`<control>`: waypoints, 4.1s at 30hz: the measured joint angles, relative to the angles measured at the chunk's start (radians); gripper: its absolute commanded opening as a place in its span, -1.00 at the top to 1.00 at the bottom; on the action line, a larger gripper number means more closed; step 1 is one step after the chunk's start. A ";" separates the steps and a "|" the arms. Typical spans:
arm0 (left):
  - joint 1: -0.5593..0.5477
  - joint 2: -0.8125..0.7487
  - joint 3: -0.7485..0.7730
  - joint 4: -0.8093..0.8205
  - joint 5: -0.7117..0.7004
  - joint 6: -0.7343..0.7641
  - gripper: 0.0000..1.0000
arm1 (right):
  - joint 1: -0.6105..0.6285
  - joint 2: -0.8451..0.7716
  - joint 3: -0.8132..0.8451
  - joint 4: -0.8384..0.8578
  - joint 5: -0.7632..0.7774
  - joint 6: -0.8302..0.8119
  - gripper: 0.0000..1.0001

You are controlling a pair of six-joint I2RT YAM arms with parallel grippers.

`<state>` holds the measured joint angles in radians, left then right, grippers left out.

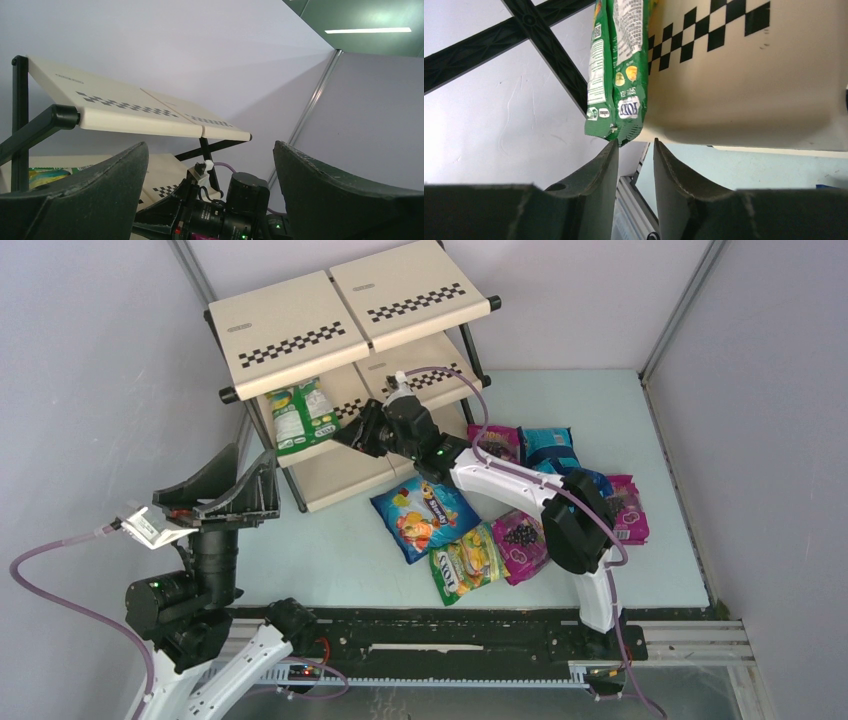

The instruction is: Place and organize the candy bags onto the shelf

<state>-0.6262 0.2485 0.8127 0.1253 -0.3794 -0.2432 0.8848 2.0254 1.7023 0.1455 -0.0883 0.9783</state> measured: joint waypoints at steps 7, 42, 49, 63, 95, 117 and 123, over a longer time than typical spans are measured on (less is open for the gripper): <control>0.000 0.000 0.000 0.000 0.001 0.000 -0.99 | 0.000 0.014 0.010 0.038 -0.011 0.022 0.63; -0.005 0.070 -0.003 0.011 -0.008 0.000 -1.00 | 0.027 -0.666 -0.599 -0.508 0.018 -0.414 -0.59; -0.005 0.124 -0.014 0.007 -0.006 0.000 -1.00 | 0.051 -0.892 -0.850 -0.704 0.136 -0.356 -0.66; -0.005 0.179 -0.014 0.006 0.010 -0.002 -1.00 | 0.376 -0.926 -1.159 -0.518 0.341 0.207 -0.75; -0.016 0.148 -0.014 0.007 0.016 -0.002 -1.00 | 0.348 -1.038 -1.411 -0.177 0.812 0.309 0.64; -0.026 0.143 -0.014 0.007 0.017 -0.004 -1.00 | -0.442 -0.933 -1.014 -0.422 -0.496 -0.400 0.87; -0.032 0.138 -0.014 0.008 0.017 -0.011 -1.00 | -0.433 -0.625 -0.729 -0.635 -0.506 -0.569 0.87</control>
<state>-0.6582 0.3862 0.7986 0.1329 -0.3622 -0.2539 0.4515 1.4002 0.9737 -0.4896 -0.5941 0.4095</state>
